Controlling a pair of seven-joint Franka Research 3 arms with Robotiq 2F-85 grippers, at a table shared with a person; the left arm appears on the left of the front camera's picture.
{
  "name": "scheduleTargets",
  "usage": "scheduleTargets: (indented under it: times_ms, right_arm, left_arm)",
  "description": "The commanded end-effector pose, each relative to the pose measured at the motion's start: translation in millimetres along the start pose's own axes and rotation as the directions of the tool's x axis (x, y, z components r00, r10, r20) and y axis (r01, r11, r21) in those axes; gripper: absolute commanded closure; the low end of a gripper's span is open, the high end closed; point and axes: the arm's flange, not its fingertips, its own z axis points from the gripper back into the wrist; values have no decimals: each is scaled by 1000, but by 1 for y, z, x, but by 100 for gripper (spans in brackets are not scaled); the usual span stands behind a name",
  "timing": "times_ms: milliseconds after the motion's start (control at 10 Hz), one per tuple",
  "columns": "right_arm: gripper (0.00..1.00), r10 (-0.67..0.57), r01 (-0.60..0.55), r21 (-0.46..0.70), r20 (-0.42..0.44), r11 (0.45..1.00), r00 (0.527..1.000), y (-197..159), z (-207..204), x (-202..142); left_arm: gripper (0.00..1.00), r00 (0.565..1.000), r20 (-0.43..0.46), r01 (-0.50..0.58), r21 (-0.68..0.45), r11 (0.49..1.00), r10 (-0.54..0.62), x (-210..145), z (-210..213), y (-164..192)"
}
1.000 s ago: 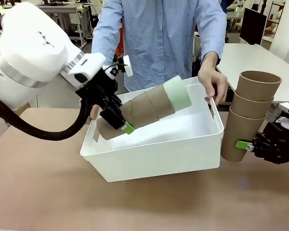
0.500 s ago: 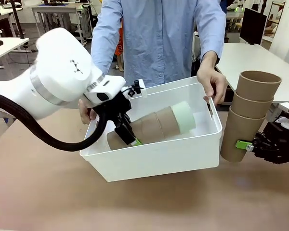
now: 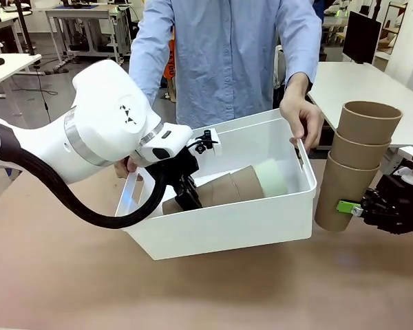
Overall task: Stack the cups and store them in the basket.
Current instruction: Place the stack of Reusable plastic cups into the Pantry Basket.
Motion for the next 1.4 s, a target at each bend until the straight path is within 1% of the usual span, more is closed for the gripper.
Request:
scheduleTargets:
  times_ms: [0,200,400,600,800,1000,1100,1300]
  right_arm:
    - [14,9,-9,4,2,1000,1000,0,-2,4]
    - [14,9,-9,4,2,1000,1000,0,-2,4]
    - [14,9,-9,4,2,1000,1000,0,-2,4]
    - [14,9,-9,4,2,1000,1000,0,-2,4]
    - [14,9,-9,4,2,1000,1000,0,-2,4]
    - [14,9,-9,4,2,1000,1000,0,-2,4]
    - [14,9,-9,4,2,1000,1000,0,-2,4]
    - [14,9,-9,4,2,1000,1000,0,-2,4]
  left_arm:
    - [0,1000,21,14,14,1000,-14,1,2,2]
    - [0,999,34,17,-4,1000,-17,-2,3,1]
    - [0,999,37,32,-30,999,-31,-4,16,-3]
    - [0,996,81,53,-59,997,-48,-6,56,-16]
    - [0,985,158,83,-96,992,-67,-14,111,-34]
    - [0,964,247,134,-137,981,-97,-37,184,-66]
    - [0,940,321,162,-133,978,-112,-55,224,-82]
    - [0,879,451,215,-87,973,-154,-116,293,-109]
